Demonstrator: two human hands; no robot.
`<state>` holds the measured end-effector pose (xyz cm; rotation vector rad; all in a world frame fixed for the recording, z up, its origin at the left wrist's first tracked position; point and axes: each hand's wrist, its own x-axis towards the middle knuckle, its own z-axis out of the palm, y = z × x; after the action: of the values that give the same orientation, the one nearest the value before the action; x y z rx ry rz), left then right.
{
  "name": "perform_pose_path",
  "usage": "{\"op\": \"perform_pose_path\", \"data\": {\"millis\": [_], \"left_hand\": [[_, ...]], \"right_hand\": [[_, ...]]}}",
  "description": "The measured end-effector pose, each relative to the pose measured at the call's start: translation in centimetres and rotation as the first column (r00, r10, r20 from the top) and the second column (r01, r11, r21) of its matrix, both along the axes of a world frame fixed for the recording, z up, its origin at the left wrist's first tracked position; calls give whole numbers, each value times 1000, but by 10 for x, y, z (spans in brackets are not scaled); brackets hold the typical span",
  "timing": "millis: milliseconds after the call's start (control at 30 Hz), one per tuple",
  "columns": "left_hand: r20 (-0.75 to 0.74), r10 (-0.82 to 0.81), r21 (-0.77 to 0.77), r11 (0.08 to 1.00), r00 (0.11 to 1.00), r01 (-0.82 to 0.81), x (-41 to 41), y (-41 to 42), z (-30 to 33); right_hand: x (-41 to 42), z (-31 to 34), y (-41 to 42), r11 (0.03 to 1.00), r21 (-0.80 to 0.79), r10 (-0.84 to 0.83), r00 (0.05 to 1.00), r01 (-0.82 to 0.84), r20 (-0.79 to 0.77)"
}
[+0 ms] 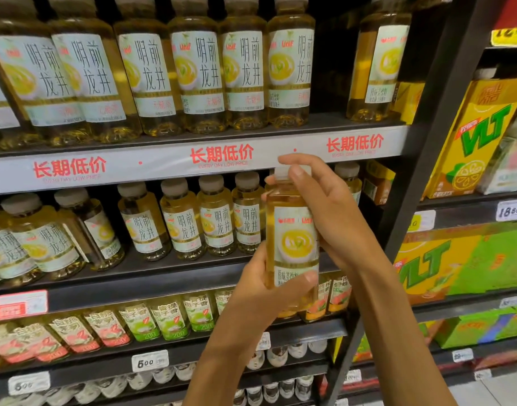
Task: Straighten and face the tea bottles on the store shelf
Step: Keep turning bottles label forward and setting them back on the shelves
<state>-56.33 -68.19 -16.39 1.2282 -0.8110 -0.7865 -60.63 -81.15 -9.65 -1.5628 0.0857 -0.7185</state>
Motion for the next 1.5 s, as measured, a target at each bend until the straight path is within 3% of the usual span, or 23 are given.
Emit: {"op": "perform_pose_path", "data": {"millis": [167, 367, 633, 767, 900, 1067, 1267, 1333, 1500], "left_hand": [[203, 178, -67, 983, 963, -168, 8, -11, 0], [295, 315, -115, 949, 902, -294, 21, -22, 10], [418, 296, -153, 955, 859, -255, 32, -20, 19], [420, 309, -186, 950, 853, -253, 28, -16, 19], [402, 271, -174, 961, 875, -217, 21, -8, 19], [339, 168, -178, 978, 926, -113, 13, -4, 21], [192, 267, -268, 940, 944, -211, 6, -11, 14], [153, 278, -287, 931, 948, -226, 2, -13, 11], [-147, 73, -302, 946, 986, -115, 6, -15, 14]], "right_hand": [[-3, 6, 7, 997, -46, 69, 980, -61, 189], [-12, 6, 7, 971, -197, 160, 981, -136, 112], [-27, 4, 1, 918, -300, 309, 942, -258, 135], [-25, 4, 2, 945, -217, 284, 942, -244, 177], [-21, 12, -1, 976, -74, 218, 951, -207, 220], [-15, 28, 0, 943, 15, 317, 915, -331, 250], [-6, 30, 1, 996, 50, 56, 973, -68, 222], [-4, 30, 0, 995, 70, 56, 978, -71, 199], [1, 34, -4, 969, 127, 190, 968, -212, 164]]}}
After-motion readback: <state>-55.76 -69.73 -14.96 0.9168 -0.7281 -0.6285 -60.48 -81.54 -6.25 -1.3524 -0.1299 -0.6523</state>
